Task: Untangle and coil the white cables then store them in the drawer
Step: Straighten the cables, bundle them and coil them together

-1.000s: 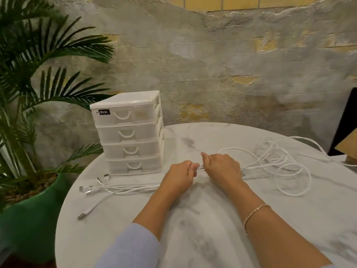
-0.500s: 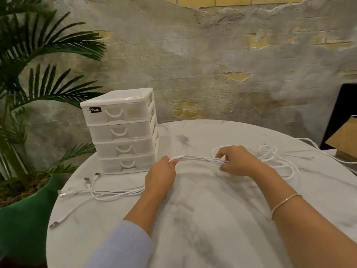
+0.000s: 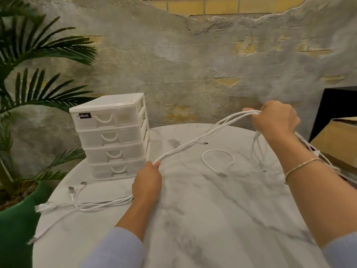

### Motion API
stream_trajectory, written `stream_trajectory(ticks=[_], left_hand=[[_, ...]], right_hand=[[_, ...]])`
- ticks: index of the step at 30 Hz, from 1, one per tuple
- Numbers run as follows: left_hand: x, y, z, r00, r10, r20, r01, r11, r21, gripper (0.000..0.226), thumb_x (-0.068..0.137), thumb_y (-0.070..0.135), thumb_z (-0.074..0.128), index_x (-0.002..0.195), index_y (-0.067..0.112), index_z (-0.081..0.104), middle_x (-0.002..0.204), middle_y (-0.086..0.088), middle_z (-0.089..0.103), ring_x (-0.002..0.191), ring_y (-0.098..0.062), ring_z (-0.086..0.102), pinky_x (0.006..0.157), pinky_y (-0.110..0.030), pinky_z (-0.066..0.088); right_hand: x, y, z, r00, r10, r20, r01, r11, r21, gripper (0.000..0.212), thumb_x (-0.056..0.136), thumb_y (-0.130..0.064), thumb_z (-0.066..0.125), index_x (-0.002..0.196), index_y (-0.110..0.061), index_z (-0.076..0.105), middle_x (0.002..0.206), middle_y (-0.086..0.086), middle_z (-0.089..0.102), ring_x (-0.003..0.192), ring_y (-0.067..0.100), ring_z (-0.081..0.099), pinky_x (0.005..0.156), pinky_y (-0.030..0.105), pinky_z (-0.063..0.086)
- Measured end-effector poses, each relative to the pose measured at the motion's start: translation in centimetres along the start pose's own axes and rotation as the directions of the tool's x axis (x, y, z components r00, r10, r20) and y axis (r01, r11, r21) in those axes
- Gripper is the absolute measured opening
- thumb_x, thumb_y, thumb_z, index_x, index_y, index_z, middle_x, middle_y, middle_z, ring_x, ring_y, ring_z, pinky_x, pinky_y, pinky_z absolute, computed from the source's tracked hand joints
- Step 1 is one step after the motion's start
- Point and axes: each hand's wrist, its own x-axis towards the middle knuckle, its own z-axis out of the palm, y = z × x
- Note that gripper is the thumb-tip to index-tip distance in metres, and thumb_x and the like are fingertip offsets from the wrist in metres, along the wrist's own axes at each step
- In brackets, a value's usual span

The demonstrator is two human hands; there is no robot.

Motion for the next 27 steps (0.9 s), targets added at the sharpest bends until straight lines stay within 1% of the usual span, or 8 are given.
stream_trajectory(ticks=[4,7,11,14,16,18,21,27], left_hand=[[-0.1,0.0,0.1,1.0,0.001,0.008,-0.001,1.0,0.007,0.039,0.102,0.041,0.021,0.094,0.013,0.048,0.106,-0.013,0.061,0.098,-0.033,0.056,0.076,-0.036,0.038],[0.0,0.0,0.2,1.0,-0.007,0.007,0.007,1.0,0.001,0.041,0.102,0.04,0.021,0.098,0.011,0.05,0.107,-0.014,0.06,0.096,-0.032,0.055,0.076,-0.037,0.037],[-0.2,0.0,0.1,1.0,-0.001,0.002,0.002,1.0,-0.014,0.04,0.102,0.038,0.021,0.098,0.01,0.05,0.105,-0.013,0.06,0.09,-0.03,0.053,0.075,-0.036,0.037],[-0.1,-0.1,0.1,1.0,-0.005,0.003,0.005,1.0,-0.021,0.039,0.102,0.038,0.022,0.096,0.011,0.049,0.105,-0.014,0.06,0.097,-0.032,0.055,0.077,-0.037,0.037],[-0.1,-0.1,0.1,1.0,-0.007,0.004,0.007,1.0,-0.018,0.036,0.102,0.037,0.023,0.092,0.013,0.047,0.105,-0.014,0.06,0.097,-0.033,0.055,0.078,-0.038,0.038],[-0.2,-0.1,0.1,1.0,-0.003,-0.001,0.003,1.0,-0.013,0.037,0.102,0.037,0.023,0.095,0.012,0.049,0.106,-0.014,0.06,0.098,-0.034,0.056,0.08,-0.039,0.04],[-0.1,-0.1,0.1,1.0,-0.002,-0.013,0.002,1.0,0.013,0.04,0.102,0.037,0.023,0.103,0.009,0.052,0.108,-0.015,0.06,0.1,-0.034,0.056,0.08,-0.038,0.039],[-0.1,-0.2,0.3,1.0,0.014,-0.024,-0.013,0.999,0.038,0.042,0.102,0.038,0.023,0.102,0.009,0.052,0.107,-0.015,0.06,0.099,-0.034,0.056,0.076,-0.037,0.036]], right_hand=[[0.2,0.3,-0.2,0.988,0.081,0.13,-0.092,0.992,0.085,0.024,0.082,-0.028,0.07,0.094,-0.008,0.07,0.098,0.018,0.066,0.095,0.036,0.06,0.076,0.035,0.045],[0.6,0.1,-0.8,0.954,0.047,0.295,-0.145,0.936,0.32,0.013,0.075,-0.017,0.078,0.081,-0.011,0.069,0.086,0.012,0.071,0.081,0.024,0.063,0.078,0.032,0.052],[1.2,-1.0,-1.8,0.985,-0.058,0.159,-0.038,0.839,0.543,0.034,0.078,-0.002,0.071,0.107,-0.021,0.067,0.118,0.007,0.061,0.099,0.018,0.057,0.082,0.024,0.044],[1.7,-1.5,-3.0,0.979,-0.204,-0.01,0.185,0.862,0.472,0.049,0.077,-0.003,0.068,0.121,-0.024,0.059,0.151,0.009,0.027,0.139,0.024,0.027,0.113,0.032,0.024],[2.1,-1.3,-3.4,0.967,-0.244,0.069,0.198,0.899,0.392,0.055,0.076,-0.016,0.072,0.126,-0.028,0.054,0.155,0.01,0.015,0.143,0.032,0.015,0.117,0.046,0.016],[2.2,-1.0,-3.5,0.911,-0.287,0.295,0.201,0.936,0.291,0.063,0.074,-0.024,0.076,0.132,-0.026,0.05,0.15,0.014,0.029,0.136,0.034,0.029,0.111,0.046,0.028],[0.9,-1.1,-2.9,0.788,-0.343,0.511,0.34,0.935,0.103,0.055,0.077,-0.011,0.071,0.129,-0.017,0.055,0.121,0.009,0.06,0.108,0.027,0.055,0.091,0.033,0.047],[0.4,-1.0,-0.4,0.863,-0.352,0.363,0.313,0.936,0.164,0.053,0.081,0.002,0.059,0.131,-0.014,0.053,0.135,0.014,0.05,0.119,0.031,0.051,0.098,0.033,0.043]])
